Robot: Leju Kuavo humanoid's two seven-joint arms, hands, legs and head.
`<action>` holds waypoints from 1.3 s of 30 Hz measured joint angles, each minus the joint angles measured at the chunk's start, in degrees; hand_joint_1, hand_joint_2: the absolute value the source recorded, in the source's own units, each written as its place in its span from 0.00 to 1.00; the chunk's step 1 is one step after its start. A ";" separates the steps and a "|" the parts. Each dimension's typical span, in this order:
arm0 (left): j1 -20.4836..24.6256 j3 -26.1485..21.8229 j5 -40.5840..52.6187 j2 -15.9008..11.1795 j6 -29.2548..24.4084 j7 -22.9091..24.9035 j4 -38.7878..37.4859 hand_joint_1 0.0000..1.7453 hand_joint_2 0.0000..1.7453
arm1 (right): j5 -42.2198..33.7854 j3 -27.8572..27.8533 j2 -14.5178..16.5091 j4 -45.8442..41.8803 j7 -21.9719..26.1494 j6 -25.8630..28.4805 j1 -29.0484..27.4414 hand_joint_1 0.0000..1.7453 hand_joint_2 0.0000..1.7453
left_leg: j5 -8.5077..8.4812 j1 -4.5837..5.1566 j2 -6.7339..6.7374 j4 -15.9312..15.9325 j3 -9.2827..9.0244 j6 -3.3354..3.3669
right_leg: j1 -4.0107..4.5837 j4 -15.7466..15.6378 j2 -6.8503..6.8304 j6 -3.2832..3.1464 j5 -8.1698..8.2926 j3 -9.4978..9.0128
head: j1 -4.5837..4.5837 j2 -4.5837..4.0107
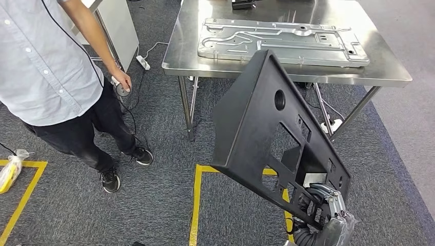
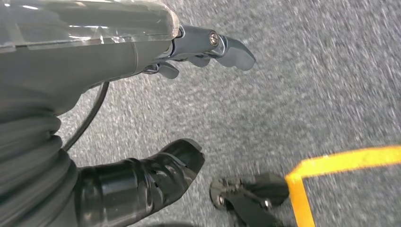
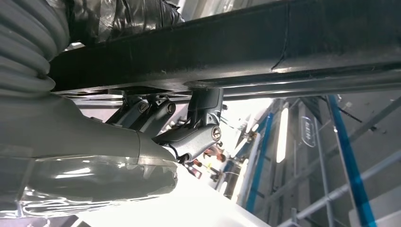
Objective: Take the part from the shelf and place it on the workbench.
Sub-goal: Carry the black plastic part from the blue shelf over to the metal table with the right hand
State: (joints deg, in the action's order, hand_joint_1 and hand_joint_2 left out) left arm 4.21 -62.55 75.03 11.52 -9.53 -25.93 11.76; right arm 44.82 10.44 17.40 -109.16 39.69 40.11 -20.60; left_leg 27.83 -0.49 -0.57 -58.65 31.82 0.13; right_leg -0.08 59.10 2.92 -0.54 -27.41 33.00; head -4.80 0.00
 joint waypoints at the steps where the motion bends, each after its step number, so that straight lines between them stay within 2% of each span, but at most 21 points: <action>1: 0.05 0.00 -0.03 0.00 0.31 -0.05 0.00 0.00 1.00 | -0.16 0.01 0.00 -0.03 0.01 0.01 0.05 1.00 1.00 | 0.04 0.04 0.00 -0.05 0.00 0.10 | -0.03 -0.14 0.01 0.14 0.06 -0.06 | 0.00 0.00; 5: 0.07 0.00 -0.21 0.00 0.70 -0.20 0.00 0.00 1.00 | -1.11 0.16 0.00 0.04 0.01 0.00 0.11 1.00 1.00 | 0.14 0.29 0.00 -0.18 0.08 0.68 | -0.30 -0.48 0.03 1.16 0.20 -0.14 | 0.01 0.00; 9: 0.10 0.00 -0.21 -0.11 0.66 -0.21 0.00 0.00 1.00 | -1.88 0.27 -0.02 0.31 0.00 0.00 0.15 1.00 1.00 | 0.15 0.60 0.03 -0.19 0.10 1.16 | -0.69 -0.69 0.10 1.72 0.30 -0.17 | 0.01 0.00; 11: 0.15 0.00 -0.20 -0.16 0.68 -0.21 0.00 0.00 1.00 | -1.96 0.31 -0.06 0.33 0.00 0.00 0.16 1.00 1.00 | -0.24 0.24 0.25 0.43 -0.16 1.63 | -0.59 -0.44 -0.16 2.05 0.10 -0.09 | 0.01 0.00; 13: 0.16 0.00 -0.19 -0.18 0.73 -0.21 0.00 0.00 1.00 | -1.96 0.35 -0.13 0.33 0.01 0.01 0.24 1.00 1.00 | -0.64 -0.17 0.64 1.13 -0.50 2.17 | -0.56 2.70 -1.24 2.39 -1.88 1.30 | -0.07 0.00; 15: 0.07 0.00 -0.19 -0.19 0.78 -0.21 0.00 0.00 1.00 | -1.96 0.37 -0.18 0.39 0.01 0.01 0.32 1.00 1.00 | -0.66 -0.17 1.05 1.24 -0.57 2.34 | -0.83 9.58 -2.15 2.72 -5.34 4.68 | -0.13 0.00; 16: 0.02 0.00 -0.19 -0.21 0.79 -0.21 0.00 0.00 1.00 | -1.98 0.38 -0.20 0.43 0.01 0.01 0.33 1.00 1.00 | -0.61 -0.18 1.24 1.22 -0.56 2.31 | -1.02 12.80 -2.27 2.88 -6.46 6.34 | -0.12 0.00; 17: -0.01 0.00 -0.19 -0.22 0.79 -0.21 0.00 0.00 1.00 | -2.02 0.38 -0.22 0.48 0.00 0.00 0.33 1.00 1.00 | -0.55 -0.22 1.39 1.20 -0.58 2.22 | -1.23 14.65 -2.34 3.04 -6.67 7.34 | -0.11 0.00; 18: -0.02 0.00 -0.19 -0.24 0.79 -0.21 0.00 0.00 1.00 | -2.07 0.38 -0.24 0.53 0.00 0.00 0.33 1.00 1.00 | -0.44 -0.31 1.49 1.15 -0.65 2.05 | -1.46 14.26 -2.44 3.20 -5.70 7.22 | -0.11 0.00; 19: -0.01 0.00 -0.19 -0.24 0.79 -0.21 0.00 0.00 1.00 | -2.12 0.38 -0.26 0.57 0.00 0.00 0.34 1.00 1.00 | -0.28 -0.45 1.54 1.05 -0.77 1.80 | -1.68 11.77 -2.61 3.34 -3.91 6.00 | -0.11 0.00; 21: 0.02 0.00 -0.17 -0.27 0.79 -0.21 0.00 0.00 1.00 | -2.18 0.40 -0.28 0.63 0.00 0.00 0.38 1.00 1.00 | 0.23 -0.67 1.57 0.64 -0.97 0.97 | -1.82 4.24 -3.15 3.51 -0.73 2.25 | -0.14 0.00; 23: 0.05 0.00 -0.17 -0.32 0.79 -0.21 0.00 0.00 1.00 | -2.23 0.45 -0.30 0.68 0.00 0.00 0.45 1.00 1.00 | 0.60 -0.64 1.56 0.36 -1.03 0.00 | -1.51 0.52 -3.27 3.01 -0.07 0.46 | -0.07 0.00; 27: 0.10 0.00 -0.16 -0.35 0.77 -0.24 0.00 0.00 1.00 | -2.35 0.55 -0.29 0.69 0.00 0.00 0.49 1.00 1.00 | 1.46 -0.96 1.48 -0.29 -1.13 -1.55 | -1.20 0.21 -2.81 1.06 -0.23 0.26 | 0.04 0.00; 29: 0.11 0.00 -0.15 -0.35 0.82 -0.28 0.00 0.00 1.00 | -2.41 0.62 -0.28 0.69 0.01 0.00 0.52 1.00 1.00 | 4.28 -1.06 1.26 -5.15 1.06 -1.72 | -1.12 -0.01 -2.80 0.24 -0.28 0.03 | 0.08 0.00; 31: 0.03 0.00 -0.16 -0.35 1.13 -0.31 0.00 0.00 1.00 | -2.49 0.65 -0.28 0.77 0.01 0.00 0.55 1.00 1.00 | 7.41 -0.96 1.18 -12.86 5.08 -1.64 | -0.72 0.00 -2.71 -0.28 -0.50 -0.05 | 0.10 0.00; 32: -0.06 0.00 -0.16 -0.35 1.31 -0.33 0.00 0.00 1.00 | -2.54 0.64 -0.28 0.83 0.00 0.00 0.55 1.00 1.00 | 7.81 -0.90 1.16 -15.31 6.52 -1.55 | -0.48 0.02 -2.61 -0.44 -0.61 -0.15 | 0.10 0.00; 33: -0.15 0.00 -0.16 -0.35 1.44 -0.37 0.00 0.00 1.00 | -2.57 0.64 -0.28 0.89 0.00 0.00 0.55 1.00 1.00 | 7.07 -0.82 1.14 -15.72 7.00 -1.37 | -0.25 0.03 -2.47 -0.57 -0.70 -0.32 | 0.10 0.00; 34: -0.21 0.00 -0.14 -0.35 1.49 -0.42 0.00 0.00 1.00 | -2.59 0.65 -0.28 0.93 0.00 0.00 0.55 1.00 1.00 | 5.20 -0.71 1.11 -13.62 6.26 -1.07 | -0.05 0.04 -2.31 -0.64 -0.82 -0.58 | 0.10 0.00; 36: -0.23 0.00 -0.06 -0.43 1.44 -0.52 0.00 0.00 1.00 | -2.59 0.64 -0.28 0.95 0.00 0.00 0.55 1.00 1.00 | 1.08 -0.29 0.85 -6.18 3.13 -0.08 | 0.34 0.08 -2.06 -0.62 -1.14 -1.10 | 0.07 0.00; 37: -0.19 0.00 -0.02 -0.49 1.40 -0.57 0.00 0.00 1.00 | -2.59 0.65 -0.28 0.95 0.01 0.00 0.57 1.00 1.00 | -0.07 -0.08 0.72 -3.08 1.78 0.34 | 0.43 0.14 -1.96 -0.48 -1.29 -1.20 | 0.08 0.00; 39: -0.08 0.00 0.01 -0.60 1.38 -0.63 0.00 0.00 1.00 | -2.68 0.65 -0.28 0.95 0.01 0.00 0.59 1.00 1.00 | -0.24 0.29 0.54 -0.71 0.85 0.79 | 0.37 0.18 -1.88 0.01 -1.41 -1.08 | 0.05 0.00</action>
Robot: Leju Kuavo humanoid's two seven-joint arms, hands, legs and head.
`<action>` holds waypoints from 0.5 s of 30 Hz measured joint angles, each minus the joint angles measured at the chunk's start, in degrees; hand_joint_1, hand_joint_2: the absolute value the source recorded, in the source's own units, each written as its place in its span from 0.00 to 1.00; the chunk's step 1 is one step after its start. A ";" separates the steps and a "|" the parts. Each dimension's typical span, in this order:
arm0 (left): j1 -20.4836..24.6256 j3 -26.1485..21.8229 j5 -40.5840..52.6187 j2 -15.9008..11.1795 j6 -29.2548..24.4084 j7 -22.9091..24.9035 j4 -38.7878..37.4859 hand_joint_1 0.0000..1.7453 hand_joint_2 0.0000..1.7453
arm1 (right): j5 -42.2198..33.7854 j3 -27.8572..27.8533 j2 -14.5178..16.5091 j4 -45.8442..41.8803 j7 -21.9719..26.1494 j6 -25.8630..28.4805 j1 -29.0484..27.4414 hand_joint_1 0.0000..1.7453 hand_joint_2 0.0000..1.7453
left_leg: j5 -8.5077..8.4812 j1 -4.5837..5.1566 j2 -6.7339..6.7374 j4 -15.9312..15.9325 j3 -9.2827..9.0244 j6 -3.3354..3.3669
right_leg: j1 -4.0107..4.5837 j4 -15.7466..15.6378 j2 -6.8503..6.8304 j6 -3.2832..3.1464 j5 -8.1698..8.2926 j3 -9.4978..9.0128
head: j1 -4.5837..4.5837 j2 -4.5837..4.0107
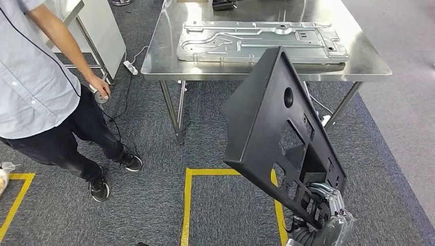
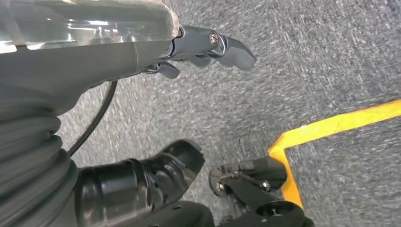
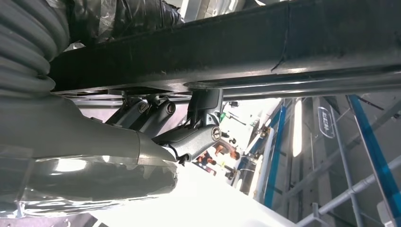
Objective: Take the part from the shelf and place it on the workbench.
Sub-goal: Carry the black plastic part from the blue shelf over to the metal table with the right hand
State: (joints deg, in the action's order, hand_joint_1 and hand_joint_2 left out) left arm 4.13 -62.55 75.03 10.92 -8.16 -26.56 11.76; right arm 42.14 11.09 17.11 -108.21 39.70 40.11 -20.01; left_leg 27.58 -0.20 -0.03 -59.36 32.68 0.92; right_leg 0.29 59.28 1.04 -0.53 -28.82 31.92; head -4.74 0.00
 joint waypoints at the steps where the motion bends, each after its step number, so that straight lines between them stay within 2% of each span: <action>1: 0.04 0.00 0.00 0.02 0.02 -0.01 0.00 0.00 1.00 | -0.11 0.01 0.00 -0.01 -0.01 0.00 0.01 1.00 1.00 | -0.09 0.07 0.02 0.32 -0.08 0.08 | -0.12 -0.08 0.04 0.30 0.01 0.03 | 0.02 0.00; 3: -0.01 0.00 0.02 0.08 0.08 0.00 0.00 0.00 1.00 | -0.44 0.02 -0.05 -0.03 -0.01 0.00 0.03 1.00 1.00 | -0.45 -0.27 0.15 1.19 -0.54 0.49 | -0.16 0.48 -0.11 0.94 -0.47 0.13 | -0.02 0.00; 4: -0.02 0.00 0.06 0.11 0.08 -0.01 0.00 0.00 1.00 | -0.59 0.03 -0.10 -0.04 0.00 0.00 0.06 1.00 1.00 | -0.62 -0.47 0.26 1.66 -0.84 0.74 | -0.15 1.95 -0.21 1.24 -1.38 0.78 | -0.09 0.00; 5: 0.01 0.00 0.10 0.13 0.10 -0.01 0.00 0.00 1.00 | -0.71 0.04 -0.16 -0.04 0.00 0.00 0.08 1.00 1.00 | -0.71 -0.64 0.36 2.00 -1.11 0.94 | -0.24 4.63 -0.32 1.53 -2.78 2.08 | -0.16 0.00; 7: 0.09 0.00 0.16 0.12 0.22 -0.02 0.00 0.00 1.00 | -0.80 0.07 -0.25 -0.02 0.00 0.00 0.10 1.00 1.00 | -0.52 -0.60 0.48 2.11 -1.31 1.11 | -0.60 11.83 -0.40 2.02 -5.79 6.07 | -0.23 0.00; 8: 0.10 0.00 0.16 0.12 0.28 -0.01 0.00 0.00 1.00 | -0.79 0.08 -0.28 -0.01 0.00 0.00 0.09 1.00 1.00 | -0.36 -0.61 0.52 2.09 -1.42 1.06 | -0.83 14.46 -0.43 2.24 -6.33 7.70 | -0.25 0.00; 9: 0.06 0.00 0.17 0.13 0.33 -0.02 0.00 0.00 1.00 | -0.76 0.08 -0.30 0.00 -0.01 0.00 0.07 1.00 1.00 | -0.17 -0.63 0.55 2.06 -1.62 0.96 | -1.07 15.07 -0.50 2.43 -5.68 8.36 | -0.23 0.00; 10: 0.02 0.00 0.17 0.14 0.35 -0.02 0.00 0.00 1.00 | -0.71 0.08 -0.30 0.00 -0.01 0.00 0.07 1.00 1.00 | 0.05 -0.69 0.57 2.01 -1.89 0.79 | -1.29 13.49 -0.61 2.59 -3.96 7.89 | -0.24 0.00; 12: -0.05 0.00 0.20 0.20 0.41 -0.01 0.00 0.00 1.00 | -0.53 0.08 -0.31 0.00 -0.01 0.00 0.11 1.00 1.00 | 0.67 -0.81 0.55 1.83 -2.49 0.26 | -1.57 6.12 -1.04 2.74 0.28 4.53 | -0.25 0.00; 13: -0.02 0.00 0.22 0.21 0.42 -0.01 0.00 0.00 1.00 | -0.38 0.08 -0.32 -0.02 0.00 0.00 0.16 1.00 1.00 | 1.02 -0.77 0.54 1.65 -2.63 -0.12 | -1.49 2.95 -1.20 2.61 1.42 3.04 | -0.23 0.00; 14: 0.02 0.00 0.26 0.22 0.42 -0.01 0.00 0.00 1.00 | -0.24 0.08 -0.32 -0.04 0.00 0.00 0.21 1.00 1.00 | 1.30 -0.70 0.54 1.56 -2.71 -0.50 | -1.36 1.00 -1.29 2.36 1.80 2.16 | -0.21 0.00; 15: 0.06 0.00 0.31 0.21 0.43 -0.01 0.00 0.00 1.00 | -0.14 0.08 -0.33 -0.05 0.00 0.00 0.24 1.00 1.00 | 1.49 -0.63 0.56 1.57 -2.73 -0.87 | -1.18 0.37 -1.27 2.00 1.50 1.90 | -0.18 0.00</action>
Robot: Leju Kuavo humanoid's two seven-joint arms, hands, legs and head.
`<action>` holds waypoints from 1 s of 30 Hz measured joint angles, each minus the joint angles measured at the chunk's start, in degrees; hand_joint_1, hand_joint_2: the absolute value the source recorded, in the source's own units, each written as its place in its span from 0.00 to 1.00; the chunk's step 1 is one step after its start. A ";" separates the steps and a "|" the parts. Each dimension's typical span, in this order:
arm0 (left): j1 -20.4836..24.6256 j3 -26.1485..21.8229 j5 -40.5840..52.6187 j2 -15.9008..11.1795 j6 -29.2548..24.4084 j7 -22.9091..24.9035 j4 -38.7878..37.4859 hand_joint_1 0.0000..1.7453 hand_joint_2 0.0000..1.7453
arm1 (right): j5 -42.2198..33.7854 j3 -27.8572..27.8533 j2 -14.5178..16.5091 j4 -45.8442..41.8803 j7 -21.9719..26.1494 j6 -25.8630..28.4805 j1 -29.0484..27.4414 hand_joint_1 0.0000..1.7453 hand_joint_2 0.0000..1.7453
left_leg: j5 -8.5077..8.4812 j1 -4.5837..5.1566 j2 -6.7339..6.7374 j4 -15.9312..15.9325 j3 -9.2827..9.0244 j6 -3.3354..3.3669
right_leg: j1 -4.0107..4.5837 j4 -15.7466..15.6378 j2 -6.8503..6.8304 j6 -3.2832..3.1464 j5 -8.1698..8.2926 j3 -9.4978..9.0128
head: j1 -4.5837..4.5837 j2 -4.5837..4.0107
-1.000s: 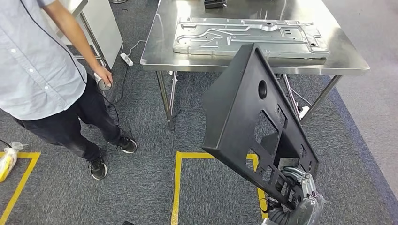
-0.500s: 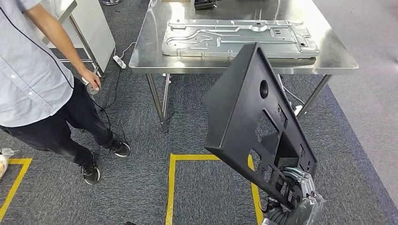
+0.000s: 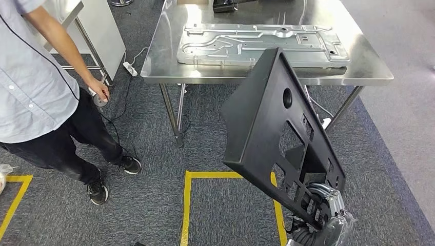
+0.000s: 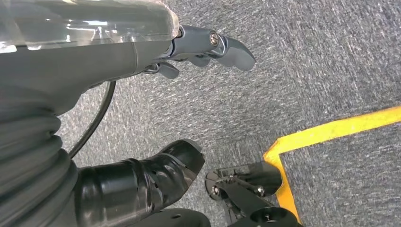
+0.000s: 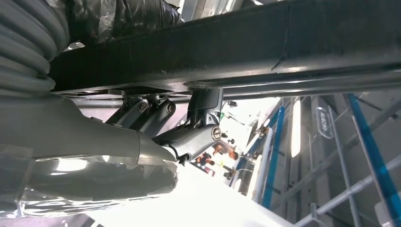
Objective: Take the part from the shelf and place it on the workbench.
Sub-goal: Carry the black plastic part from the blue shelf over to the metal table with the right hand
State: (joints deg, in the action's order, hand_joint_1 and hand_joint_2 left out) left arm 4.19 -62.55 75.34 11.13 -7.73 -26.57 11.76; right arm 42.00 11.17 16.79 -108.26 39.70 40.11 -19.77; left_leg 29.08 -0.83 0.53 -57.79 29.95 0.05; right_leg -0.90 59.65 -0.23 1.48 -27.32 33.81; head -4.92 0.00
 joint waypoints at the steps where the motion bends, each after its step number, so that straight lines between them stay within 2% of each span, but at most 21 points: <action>1: 0.05 0.00 0.05 0.00 0.01 -0.01 0.00 0.00 1.00 | 0.07 0.00 0.00 -0.03 -0.01 0.00 0.01 1.00 1.00 | 0.12 0.02 0.06 0.08 -0.10 -0.35 | 0.15 -0.13 0.13 -0.42 -0.09 0.03 | 0.02 0.00; 3: 0.11 0.00 0.13 0.00 0.02 -0.02 0.00 0.00 1.00 | 0.13 0.02 0.02 -0.15 -0.01 0.00 0.01 1.00 1.00 | 0.63 -0.17 0.10 -0.20 -0.33 -0.96 | 0.03 -0.43 0.31 -1.26 -0.18 -0.32 | 0.04 0.00; 5: 0.16 0.00 0.17 -0.01 0.02 -0.03 0.00 0.00 1.00 | 0.19 0.04 0.07 -0.27 0.00 0.00 0.10 1.00 1.00 | 2.80 -0.32 0.03 -4.02 1.18 -1.34 | -0.08 -0.80 0.32 -2.05 -0.31 -0.90 | 0.13 0.00; 7: 0.09 0.00 0.28 0.00 0.02 -0.03 0.00 0.00 1.00 | 0.26 0.04 0.10 -0.28 -0.01 0.00 0.20 1.00 1.00 | 6.14 -0.34 -0.01 -11.89 5.37 -1.46 | 0.17 -0.83 0.29 -2.60 -0.68 -1.29 | 0.19 0.00; 8: 0.01 0.00 0.33 0.01 0.03 -0.03 0.00 0.00 1.00 | 0.29 0.04 0.11 -0.28 -0.01 0.00 0.21 1.00 1.00 | 6.98 -0.34 -0.01 -15.28 7.46 -1.46 | 0.33 -0.82 0.36 -2.77 -0.89 -1.50 | 0.17 0.00; 9: -0.07 0.00 0.36 0.02 0.07 -0.03 0.00 0.00 1.00 | 0.31 0.04 0.11 -0.28 -0.01 0.00 0.21 1.00 1.00 | 6.69 -0.33 -0.01 -16.89 8.79 -1.39 | 0.49 -0.82 0.48 -2.87 -1.12 -1.77 | 0.18 0.00; 10: -0.14 0.00 0.37 0.02 0.15 -0.03 0.00 0.00 1.00 | 0.33 0.04 0.11 -0.28 -0.01 0.00 0.21 1.00 1.00 | 5.16 -0.31 -0.02 -16.16 9.00 -1.21 | 0.64 -0.81 0.63 -2.89 -1.38 -2.14 | 0.18 0.00; 11: -0.17 0.00 0.38 0.01 0.25 -0.04 0.00 0.00 1.00 | 0.37 0.04 0.11 -0.28 -0.01 0.00 0.23 1.00 1.00 | 2.71 -0.24 -0.04 -13.30 8.16 -0.91 | 0.76 -0.81 0.78 -2.86 -1.70 -2.62 | 0.18 0.00; 12: -0.18 0.00 0.39 -0.01 0.36 -0.05 0.00 0.00 1.00 | 0.45 0.04 0.11 -0.28 -0.01 0.00 0.26 1.00 1.00 | 0.17 -0.07 -0.09 -9.28 6.76 -0.47 | 0.85 -0.81 0.87 -2.79 -2.04 -3.09 | 0.18 0.00; 14: -0.11 0.01 0.45 -0.13 0.49 -0.09 0.00 0.00 1.00 | 0.67 0.04 0.11 -0.29 0.00 0.00 0.37 1.00 1.00 | -2.53 0.39 -0.19 -3.07 4.26 0.37 | 1.04 -0.72 0.98 -2.34 -2.71 -3.59 | 0.17 0.00; 16: 0.02 0.03 0.52 -0.21 0.57 -0.13 0.00 0.00 1.00 | 0.85 0.03 0.11 -0.30 0.00 0.00 0.48 1.00 1.00 | -2.34 0.79 -0.22 -1.57 3.49 0.80 | 0.94 -0.83 1.04 -1.66 -3.10 -3.66 | 0.18 0.00; 19: -0.03 0.06 0.60 -0.19 0.79 -0.12 0.00 0.00 1.00 | 1.04 -0.01 0.10 -0.57 -0.01 0.00 0.62 1.00 1.00 | -2.42 0.46 -0.22 -0.21 2.36 1.41 | 0.80 0.03 0.88 -0.66 -3.92 -3.83 | 0.14 0.00; 21: 0.00 0.07 0.65 -0.17 0.86 -0.11 0.00 0.00 1.00 | 1.13 -0.07 0.08 -0.73 0.03 0.00 0.78 1.00 1.00 | -2.33 0.24 -0.12 0.46 1.51 1.85 | 0.59 5.31 0.73 -0.06 -6.23 -1.16 | 0.05 0.00; 23: 0.05 0.08 0.69 -0.16 0.87 -0.10 0.00 0.00 1.00 | 1.15 -0.19 0.05 -0.75 0.04 0.00 0.84 1.00 1.00 | -1.84 0.23 -0.07 0.49 1.03 2.03 | 0.30 12.59 0.67 0.42 -8.57 3.54 | 0.04 0.00; 24: 0.03 0.09 0.70 -0.16 0.87 -0.08 0.00 0.00 1.00 | 1.16 -0.26 0.05 -0.74 0.04 0.00 0.82 1.00 1.00 | -1.49 0.21 -0.08 0.48 0.68 1.99 | 0.14 14.54 0.63 0.61 -8.39 5.24 | 0.04 0.00; 25: -0.02 0.09 0.72 -0.16 0.90 -0.07 0.00 0.00 1.00 | 1.20 -0.32 0.04 -0.75 0.03 0.00 0.82 1.00 1.00 | -1.12 0.18 -0.10 0.47 0.22 1.87 | -0.02 14.32 0.59 0.75 -7.00 5.86 | 0.04 0.00; 26: -0.08 0.09 0.72 -0.14 0.96 -0.06 0.00 0.00 1.00 | 1.25 -0.37 0.04 -0.76 0.04 0.00 0.84 1.00 1.00 | -0.67 0.13 -0.13 0.45 -0.39 1.70 | -0.18 11.93 0.53 0.84 -4.56 5.36 | 0.04 0.00; 27: -0.12 0.09 0.71 -0.11 1.04 -0.05 0.00 0.00 1.00 | 1.31 -0.38 0.04 -0.80 0.04 0.00 0.85 1.00 1.00 | -0.17 0.08 -0.16 0.42 -1.04 1.49 | -0.32 8.04 0.40 0.84 -1.80 4.07 | 0.03 0.00; 28: -0.10 0.09 0.70 -0.08 1.13 -0.06 0.00 0.00 1.00 | 1.37 -0.39 0.04 -0.85 0.05 0.00 0.89 1.00 1.00 | 0.37 0.13 -0.19 0.35 -1.53 1.18 | -0.27 4.48 0.28 0.73 0.05 2.64 | 0.01 0.00; 29: -0.06 0.09 0.69 -0.06 1.20 -0.06 0.00 0.00 1.00 | 1.41 -0.39 0.03 -0.93 0.05 0.00 0.95 1.00 1.00 | 0.84 0.18 -0.22 0.30 -1.86 0.84 | -0.17 1.85 0.21 0.44 1.08 1.48 | 0.01 0.00; 30: 0.00 0.09 0.69 -0.06 1.23 -0.07 0.00 0.00 1.00 | 1.44 -0.40 0.03 -1.02 0.05 0.00 1.01 1.00 1.00 | 1.20 0.25 -0.22 0.29 -2.03 0.49 | -0.03 0.56 0.17 0.07 1.17 0.89 | 0.02 0.00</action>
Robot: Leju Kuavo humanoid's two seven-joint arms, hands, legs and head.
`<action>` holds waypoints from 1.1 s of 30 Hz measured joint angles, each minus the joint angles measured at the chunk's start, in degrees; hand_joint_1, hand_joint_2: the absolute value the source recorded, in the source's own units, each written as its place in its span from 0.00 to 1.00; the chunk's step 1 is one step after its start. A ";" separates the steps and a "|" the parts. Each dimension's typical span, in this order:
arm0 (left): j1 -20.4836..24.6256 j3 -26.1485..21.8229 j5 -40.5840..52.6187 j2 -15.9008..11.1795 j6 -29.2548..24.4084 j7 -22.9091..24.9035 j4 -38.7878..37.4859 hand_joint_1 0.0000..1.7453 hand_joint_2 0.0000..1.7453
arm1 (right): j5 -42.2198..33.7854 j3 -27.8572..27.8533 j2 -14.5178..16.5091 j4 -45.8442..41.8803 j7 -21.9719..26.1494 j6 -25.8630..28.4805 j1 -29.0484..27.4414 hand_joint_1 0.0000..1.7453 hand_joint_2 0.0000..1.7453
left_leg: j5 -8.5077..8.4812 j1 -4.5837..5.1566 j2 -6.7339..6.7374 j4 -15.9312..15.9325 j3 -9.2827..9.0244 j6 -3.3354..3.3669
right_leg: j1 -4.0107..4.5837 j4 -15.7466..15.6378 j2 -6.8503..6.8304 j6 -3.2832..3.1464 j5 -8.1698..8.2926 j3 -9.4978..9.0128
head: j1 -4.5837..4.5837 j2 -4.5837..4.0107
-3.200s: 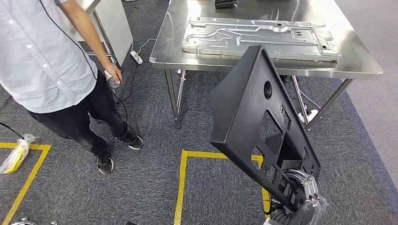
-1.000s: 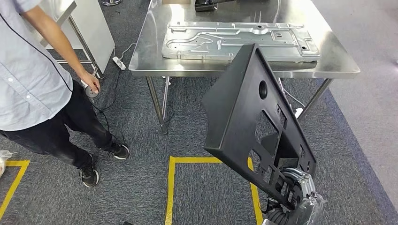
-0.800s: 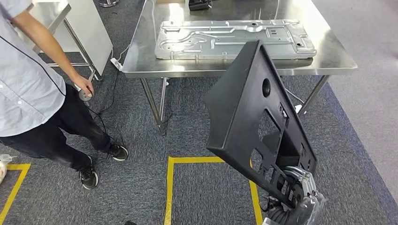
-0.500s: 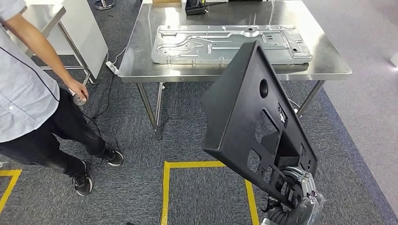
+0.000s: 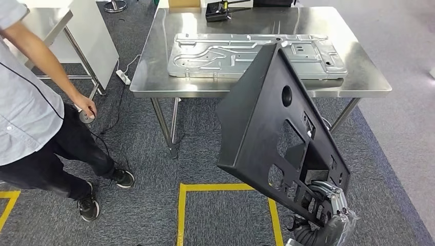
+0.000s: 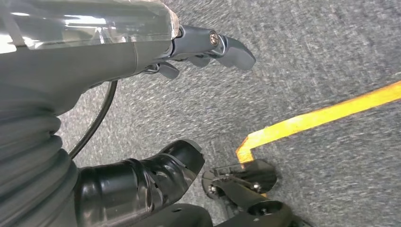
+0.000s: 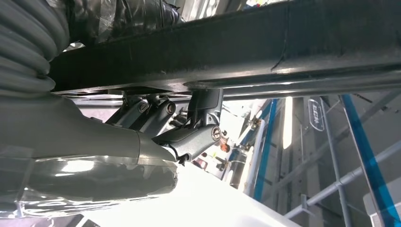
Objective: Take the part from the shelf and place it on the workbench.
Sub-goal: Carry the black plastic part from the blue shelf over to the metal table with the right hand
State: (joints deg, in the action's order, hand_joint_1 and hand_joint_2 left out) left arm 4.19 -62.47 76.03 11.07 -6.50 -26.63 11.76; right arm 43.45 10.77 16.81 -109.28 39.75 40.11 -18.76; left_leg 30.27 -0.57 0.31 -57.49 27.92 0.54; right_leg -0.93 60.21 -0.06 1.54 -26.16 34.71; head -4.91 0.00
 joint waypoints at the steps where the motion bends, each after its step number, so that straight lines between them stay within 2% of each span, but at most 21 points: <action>1: 0.07 0.00 0.00 -0.01 0.01 -0.01 0.00 0.00 1.00 | 0.02 -0.01 -0.01 -0.08 -0.02 0.00 0.04 1.00 1.00 | 0.25 0.05 0.03 0.07 -0.10 -0.35 | 0.21 -0.13 0.06 -0.44 -0.47 -0.19 | 0.03 0.00; 3: 0.17 0.02 0.02 -0.01 0.01 -0.02 0.00 0.00 1.00 | 0.14 -0.02 0.00 -0.28 -0.04 0.00 0.06 1.00 1.00 | 0.70 -0.10 0.15 0.18 -0.58 -0.97 | 0.19 -0.46 0.26 -1.34 -0.81 -0.56 | 0.09 0.00; 5: 0.24 0.05 0.09 -0.01 -0.02 -0.04 0.00 0.00 1.00 | 0.40 -0.02 0.01 -0.54 -0.04 0.00 0.20 1.00 1.00 | 2.16 -0.23 0.16 -2.31 0.17 -1.45 | 0.07 -1.00 0.28 -2.20 -1.13 -1.42 | 0.23 0.00; 6: 0.23 0.07 0.15 -0.01 -0.07 -0.05 0.00 0.00 1.00 | 0.51 -0.02 0.02 -0.64 -0.04 0.00 0.32 1.00 1.00 | 3.56 -0.28 0.12 -5.49 1.76 -1.59 | 0.07 -1.19 0.22 -2.55 -1.36 -1.86 | 0.32 0.00; 8: 0.14 0.07 0.29 -0.01 -0.15 -0.05 0.00 0.00 1.00 | 0.60 -0.06 0.02 -0.67 -0.05 0.00 0.51 1.00 1.00 | 6.29 -0.28 0.10 -13.49 6.71 -1.73 | 0.28 -1.25 0.17 -2.98 -1.94 -2.44 | 0.44 0.00; 9: 0.03 0.07 0.34 -0.01 -0.18 -0.05 0.00 0.00 1.00 | 0.62 -0.09 0.02 -0.67 -0.05 0.00 0.53 1.00 1.00 | 6.54 -0.28 0.10 -16.22 8.81 -1.71 | 0.42 -1.24 0.25 -3.08 -2.27 -2.78 | 0.44 0.00; 10: -0.08 0.07 0.38 -0.01 -0.19 -0.05 0.00 0.00 1.00 | 0.62 -0.12 0.02 -0.66 -0.05 0.00 0.53 1.00 1.00 | 5.43 -0.26 0.09 -16.72 9.89 -1.59 | 0.56 -1.24 0.39 -3.10 -2.62 -3.21 | 0.44 0.00; 11: -0.17 0.08 0.42 -0.01 -0.19 -0.04 0.00 0.00 1.00 | 0.63 -0.14 0.02 -0.66 -0.05 0.00 0.54 1.00 1.00 | 3.20 -0.22 0.08 -14.94 9.84 -1.34 | 0.70 -1.24 0.52 -3.08 -3.01 -3.76 | 0.44 0.00; 13: -0.24 0.08 0.44 -0.06 -0.19 -0.04 0.00 0.00 1.00 | 0.63 -0.17 0.02 -0.67 -0.04 0.00 0.56 1.00 1.00 | -1.94 0.09 0.05 -7.75 7.62 -0.47 | 0.92 -1.28 0.67 -2.91 -3.89 -4.92 | 0.39 0.00; 14: -0.22 0.08 0.45 -0.12 -0.20 -0.05 0.00 0.00 1.00 | 0.64 -0.18 0.01 -0.67 -0.04 0.00 0.60 1.00 1.00 | -3.29 0.34 0.05 -4.62 6.40 -0.03 | 0.98 -1.28 0.73 -2.67 -4.31 -5.28 | 0.39 0.00; 17: -0.07 0.10 0.46 -0.28 -0.25 -0.08 0.00 0.00 1.00 | 0.64 -0.20 0.02 -0.68 -0.05 0.00 0.69 1.00 1.00 | -3.36 0.96 0.04 -1.14 4.87 0.95 | 0.76 -1.08 0.70 -1.62 -4.48 -5.89 | 0.39 0.00; 19: -0.14 0.12 0.47 -0.31 -0.25 -0.07 0.00 0.00 1.00 | 0.64 -0.25 0.02 -0.69 -0.05 0.00 0.71 1.00 1.00 | -3.35 0.79 -0.02 -0.08 3.71 1.60 | 0.64 0.05 0.51 -1.00 -4.43 -6.09 | 0.37 0.00; 20: -0.15 0.13 0.48 -0.32 -0.25 -0.07 0.00 0.00 1.00 | 0.65 -0.28 0.01 -0.71 -0.05 0.00 0.78 1.00 1.00 | -3.31 0.65 -0.02 0.30 3.00 1.91 | 0.62 1.37 0.45 -0.73 -5.09 -5.52 | 0.35 0.00; 22: -0.06 0.13 0.52 -0.33 -0.22 -0.04 0.00 0.00 1.00 | 0.65 -0.36 -0.02 -0.70 -0.04 0.00 0.92 1.00 1.00 | -3.06 0.51 -0.02 0.56 2.17 2.29 | 0.42 6.84 0.40 -0.17 -7.89 -2.37 | 0.31 0.00; 24: -0.04 0.13 0.57 -0.34 -0.19 -0.02 0.00 0.00 1.00 | 0.65 -0.52 -0.05 -0.69 -0.05 0.00 0.98 1.00 1.00 | -2.48 0.45 -0.04 0.54 1.69 2.24 | 0.11 12.79 0.38 0.36 -9.87 2.12 | 0.32 0.00; 25: -0.11 0.14 0.60 -0.34 -0.18 -0.01 0.00 0.00 1.00 | 0.66 -0.66 -0.06 -0.68 -0.06 0.00 0.97 1.00 1.00 | -2.10 0.39 -0.06 0.53 1.28 2.07 | -0.08 13.65 0.37 0.60 -9.33 3.47 | 0.33 0.00; 26: -0.20 0.14 0.64 -0.33 -0.20 0.01 0.00 0.00 1.00 | 0.67 -0.79 -0.07 -0.68 -0.06 0.00 0.98 1.00 1.00 | -1.67 0.27 -0.08 0.51 0.73 1.84 | -0.26 12.46 0.35 0.78 -7.54 3.74 | 0.33 0.00; 28: -0.31 0.18 0.78 -0.31 -0.25 0.03 0.00 0.00 1.00 | 0.67 -1.11 -0.08 -0.68 -0.05 0.00 1.02 1.00 1.00 | -0.64 -0.03 -0.10 0.52 -0.57 1.23 | -0.54 5.78 0.23 0.96 -2.23 1.86 | 0.32 0.00; 29: -0.24 0.20 0.84 -0.31 -0.28 0.04 0.00 0.00 1.00 | 0.65 -1.30 -0.08 -0.68 -0.05 0.00 1.07 1.00 1.00 | -0.17 -0.11 -0.11 0.45 -1.06 0.88 | -0.48 2.60 0.11 0.83 -0.86 1.10 | 0.28 0.00; 30: -0.12 0.21 0.88 -0.30 -0.31 0.07 0.00 0.00 1.00 | 0.62 -1.48 -0.09 -0.72 -0.05 0.00 1.13 1.00 1.00 | 0.24 -0.12 -0.08 0.42 -1.26 0.48 | -0.32 0.65 -0.01 0.49 -0.02 0.61 | 0.24 0.00; 33: 0.04 0.23 0.98 -0.31 -0.36 0.14 0.00 0.00 1.00 | 0.55 -1.98 -0.10 -0.95 -0.07 0.00 1.23 1.00 1.00 | 0.71 -0.03 0.00 0.03 -1.76 -0.70 | -0.04 -0.14 0.09 -1.14 -0.14 0.36 | 0.25 0.01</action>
State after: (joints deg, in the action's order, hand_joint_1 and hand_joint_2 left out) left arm 4.23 -62.23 77.01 10.76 -6.86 -26.49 11.76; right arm 44.00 8.79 16.71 -110.23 39.68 40.11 -17.53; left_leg 30.98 -0.60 0.30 -57.46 26.16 -0.16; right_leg -0.97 60.07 0.03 0.41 -26.29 35.06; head -4.65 0.01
